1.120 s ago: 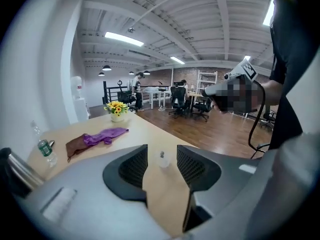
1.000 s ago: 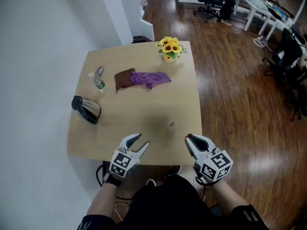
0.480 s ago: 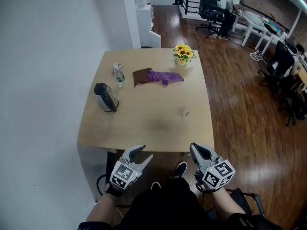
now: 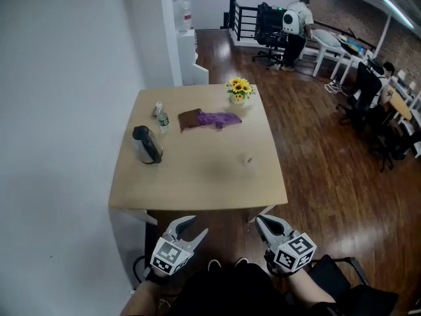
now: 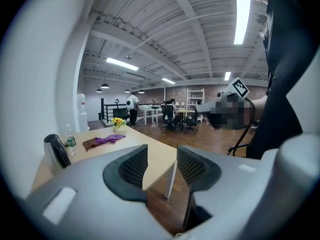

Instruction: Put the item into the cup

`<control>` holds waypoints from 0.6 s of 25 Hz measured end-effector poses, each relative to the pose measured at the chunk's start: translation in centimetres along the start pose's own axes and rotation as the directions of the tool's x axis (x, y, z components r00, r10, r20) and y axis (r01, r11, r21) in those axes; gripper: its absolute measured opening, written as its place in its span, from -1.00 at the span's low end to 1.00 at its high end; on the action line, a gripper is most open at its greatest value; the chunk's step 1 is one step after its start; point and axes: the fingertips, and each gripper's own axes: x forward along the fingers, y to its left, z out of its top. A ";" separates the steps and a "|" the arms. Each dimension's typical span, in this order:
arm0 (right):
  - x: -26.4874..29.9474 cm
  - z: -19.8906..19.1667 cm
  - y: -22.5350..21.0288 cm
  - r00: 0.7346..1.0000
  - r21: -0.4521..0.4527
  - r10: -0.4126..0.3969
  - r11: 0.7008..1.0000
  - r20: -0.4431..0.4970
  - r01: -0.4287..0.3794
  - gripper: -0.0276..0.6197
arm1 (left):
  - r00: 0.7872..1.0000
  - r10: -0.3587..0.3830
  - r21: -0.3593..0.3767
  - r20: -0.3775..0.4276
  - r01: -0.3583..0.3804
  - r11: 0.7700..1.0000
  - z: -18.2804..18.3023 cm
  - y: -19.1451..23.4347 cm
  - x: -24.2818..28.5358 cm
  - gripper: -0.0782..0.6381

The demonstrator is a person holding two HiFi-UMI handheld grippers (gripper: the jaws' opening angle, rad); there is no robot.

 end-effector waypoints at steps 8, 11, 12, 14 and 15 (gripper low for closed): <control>-1.8 0.4 1.5 1.000 -0.056 0.016 0.998 0.017 -0.015 -0.89 | 0.999 -0.001 -0.006 0.038 0.001 1.000 0.6 -1.9 -0.9 -0.28; -2.2 0.1 1.4 1.000 -0.057 0.015 0.998 0.018 -0.014 -0.89 | 1.000 -0.008 0.018 0.027 0.007 1.000 0.6 -2.5 -0.6 -0.28; -2.2 -0.1 1.4 1.000 -0.055 0.016 0.998 0.015 -0.015 -0.89 | 1.000 -0.007 0.019 0.028 0.006 1.000 0.6 -2.5 -0.6 -0.28; -2.4 -0.3 1.4 1.000 -0.062 0.017 0.998 0.011 -0.016 -0.89 | 0.999 -0.006 0.015 0.033 0.005 1.000 0.6 -2.6 -0.6 -0.28; -2.5 -0.2 1.4 1.000 -0.068 0.017 0.998 0.012 -0.017 -0.89 | 0.999 -0.005 0.014 0.034 0.004 1.000 0.6 -2.6 -0.6 -0.28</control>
